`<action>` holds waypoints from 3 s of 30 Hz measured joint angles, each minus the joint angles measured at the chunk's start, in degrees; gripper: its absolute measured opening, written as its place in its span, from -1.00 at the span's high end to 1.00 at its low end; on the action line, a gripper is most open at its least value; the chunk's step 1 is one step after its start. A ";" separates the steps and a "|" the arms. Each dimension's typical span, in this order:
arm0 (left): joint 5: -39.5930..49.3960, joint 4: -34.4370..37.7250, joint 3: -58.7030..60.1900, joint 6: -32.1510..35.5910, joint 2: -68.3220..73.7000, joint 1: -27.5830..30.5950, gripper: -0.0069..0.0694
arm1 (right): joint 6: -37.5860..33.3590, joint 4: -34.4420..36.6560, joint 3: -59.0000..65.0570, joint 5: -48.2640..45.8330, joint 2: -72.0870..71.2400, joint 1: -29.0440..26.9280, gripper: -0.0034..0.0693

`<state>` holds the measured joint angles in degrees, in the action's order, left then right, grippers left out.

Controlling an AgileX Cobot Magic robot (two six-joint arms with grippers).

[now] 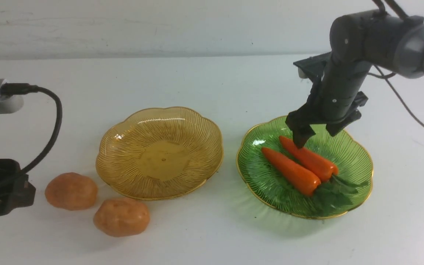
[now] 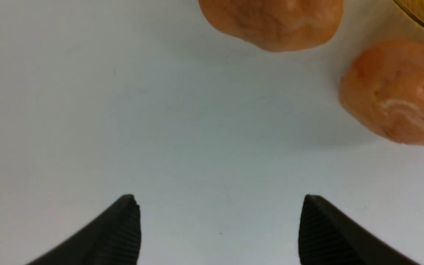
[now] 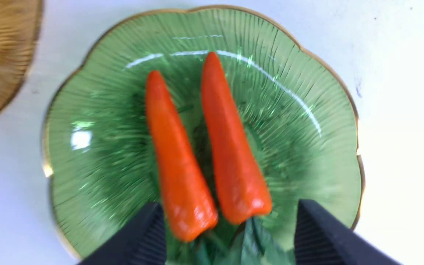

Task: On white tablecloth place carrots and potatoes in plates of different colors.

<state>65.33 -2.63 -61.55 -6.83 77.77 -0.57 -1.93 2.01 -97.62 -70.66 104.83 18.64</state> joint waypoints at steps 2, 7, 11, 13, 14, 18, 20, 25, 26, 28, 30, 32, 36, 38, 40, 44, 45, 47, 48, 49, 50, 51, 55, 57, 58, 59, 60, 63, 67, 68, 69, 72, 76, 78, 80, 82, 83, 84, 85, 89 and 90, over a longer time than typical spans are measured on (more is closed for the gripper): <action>-1.27 1.96 -1.20 -0.41 3.71 0.00 -0.57 | 0.20 1.33 2.86 -0.49 -5.38 0.00 -0.20; -2.91 5.99 -1.41 -11.27 14.12 0.00 -0.71 | 0.38 2.36 6.59 -1.20 -12.09 0.00 -0.15; -2.95 6.63 -1.41 -20.16 19.19 0.00 -0.78 | -0.57 2.73 6.81 -1.20 -12.34 0.00 -0.14; -3.12 6.76 -1.47 -22.70 19.86 0.00 -0.80 | -1.15 3.69 6.88 -1.20 -12.34 0.00 -0.16; -3.07 6.70 -1.89 -24.04 19.86 0.00 -0.80 | -1.43 4.25 6.90 -1.20 -12.34 0.00 -0.18; -2.57 6.64 -5.38 -28.30 19.86 0.00 -0.80 | -2.00 5.09 6.95 -1.20 -12.34 0.00 -0.24; -2.44 6.64 -7.88 -31.82 19.86 0.00 -0.80 | -2.00 5.09 6.95 -1.20 -12.34 0.00 -0.25; -4.81 6.58 -9.30 -41.18 20.66 0.00 -0.80 | -2.14 5.93 6.97 -1.20 -12.34 0.00 -0.25; -5.72 6.43 -9.30 -43.05 21.35 0.00 -0.80 | -2.14 6.06 6.97 -1.20 -12.34 0.00 -0.25; -7.59 6.32 -9.30 -47.63 22.96 0.00 -0.80 | -2.14 6.17 6.97 -1.20 -12.34 0.00 -0.25; -8.46 6.16 -9.30 -52.31 24.13 0.00 -0.80 | -2.14 6.35 6.97 -1.20 -12.34 0.00 -0.25; -9.00 5.24 -9.30 -56.42 25.10 0.00 -0.79 | -2.14 6.78 6.97 -1.20 -12.34 0.00 -0.25; -9.30 4.11 -9.56 -60.00 29.00 0.00 -0.74 | -2.09 7.01 6.97 -1.20 -12.34 0.00 -0.25; -9.57 4.10 -9.56 -60.08 31.25 0.00 -0.69 | -2.09 7.05 6.97 -1.20 -12.34 0.00 -0.25; -10.36 4.10 -9.56 -59.33 32.40 0.00 -0.59 | -2.09 7.13 6.97 -1.20 -12.34 0.00 -0.25; -10.57 2.63 -9.62 -56.57 32.56 0.00 -0.41 | -2.09 7.26 6.97 -1.20 -12.34 0.00 -0.25; -10.57 2.02 -9.68 -55.52 32.37 0.13 -0.36 | -2.09 7.26 6.97 -1.20 -12.34 0.00 -0.25; -10.32 0.36 -9.68 -53.63 31.84 0.31 -0.29 | -2.09 7.26 6.97 -1.20 -12.34 0.00 -0.25; -10.23 -0.39 -9.68 -53.11 31.46 0.54 -0.27 | -2.09 7.26 6.97 -1.20 -12.34 0.00 -0.25; -10.08 -1.32 -9.68 -51.98 30.99 0.67 -0.25 | -2.09 7.26 6.97 -1.20 -12.34 0.00 -0.25; -9.96 -2.80 -9.68 -50.52 30.17 0.82 -0.25 | -2.09 7.26 6.97 -1.20 -12.34 0.00 -0.25; -9.77 -4.06 -9.68 -49.21 29.45 0.95 -0.24 | -2.09 7.26 6.97 -1.20 -12.34 0.00 -0.25; -8.61 -9.91 -9.68 -40.60 24.34 1.27 -0.24 | -2.09 7.31 6.97 -1.20 -12.34 0.00 -0.25; -7.65 -10.77 -10.59 -34.36 21.19 1.27 -0.23 | -2.09 7.37 6.97 -1.20 -12.34 0.00 -0.25; -7.10 -10.29 -11.55 -30.69 19.29 1.05 -0.23 | -2.09 7.41 6.97 -1.20 -12.34 0.00 -0.25; -6.74 -8.81 -12.58 -27.54 17.69 0.59 -0.22 | -2.09 7.44 6.97 -1.20 -12.34 0.00 -0.25; -6.67 -7.59 -13.79 -24.15 16.77 0.01 -0.22 | -2.09 7.56 6.97 -1.20 -12.34 0.00 -0.25; -6.04 1.30 -18.49 -12.16 16.69 -3.29 -0.22 | -2.09 7.55 6.97 -1.20 -12.34 0.00 -0.25; -4.03 10.60 -25.42 0.45 22.37 -8.42 -0.22 | -2.09 7.68 6.97 -1.20 -12.34 0.00 -0.25; -3.39 11.42 -26.26 1.94 24.28 -9.56 -0.22 | -2.09 7.68 6.97 -1.20 -12.34 0.00 -0.25; -2.50 11.92 -28.39 3.53 25.73 -10.28 -0.22 | -2.09 7.68 6.97 -1.20 -12.34 0.00 -0.25; -0.12 11.31 -33.23 6.00 31.28 -12.07 -0.23 | -2.09 7.68 6.97 -1.20 -12.34 0.00 -0.25; 2.02 10.57 -38.84 5.75 36.03 -12.46 -0.30 | -2.09 7.62 6.97 -1.20 -12.34 0.00 -0.25; 2.70 10.77 -41.05 5.38 37.41 -12.46 -0.35 | -2.09 7.34 6.97 -1.20 -12.34 0.00 -0.25; 3.80 10.82 -42.77 5.25 38.89 -12.46 -0.46 | -2.20 7.08 6.97 -1.20 -12.34 0.00 -0.25; 4.39 10.93 -43.48 5.19 39.79 -12.46 -0.66 | -2.26 7.01 6.97 -1.20 -12.34 0.00 -0.25; 4.62 10.93 -43.54 5.05 40.09 -12.46 -0.75 | -2.26 7.01 6.97 -1.20 -12.34 0.00 -0.25; 4.68 10.93 -43.54 4.96 40.20 -12.46 -0.81 | -2.30 7.01 6.97 -1.20 -12.34 0.00 -0.25; 4.68 10.87 -43.54 4.91 40.33 -12.46 -0.87 | -2.38 7.01 6.97 -1.20 -12.34 0.00 -0.25; 5.00 10.61 -45.16 4.91 40.65 -12.46 -0.97 | -2.43 6.96 6.97 -1.20 -12.34 0.00 -0.25; 5.00 10.57 -45.82 4.91 40.65 -12.46 -0.97 | -2.43 6.96 6.97 -1.20 -12.34 0.00 -0.25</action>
<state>70.32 7.94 -107.37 -1.92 118.42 -13.02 -4.36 8.97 -90.65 -71.86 92.49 18.64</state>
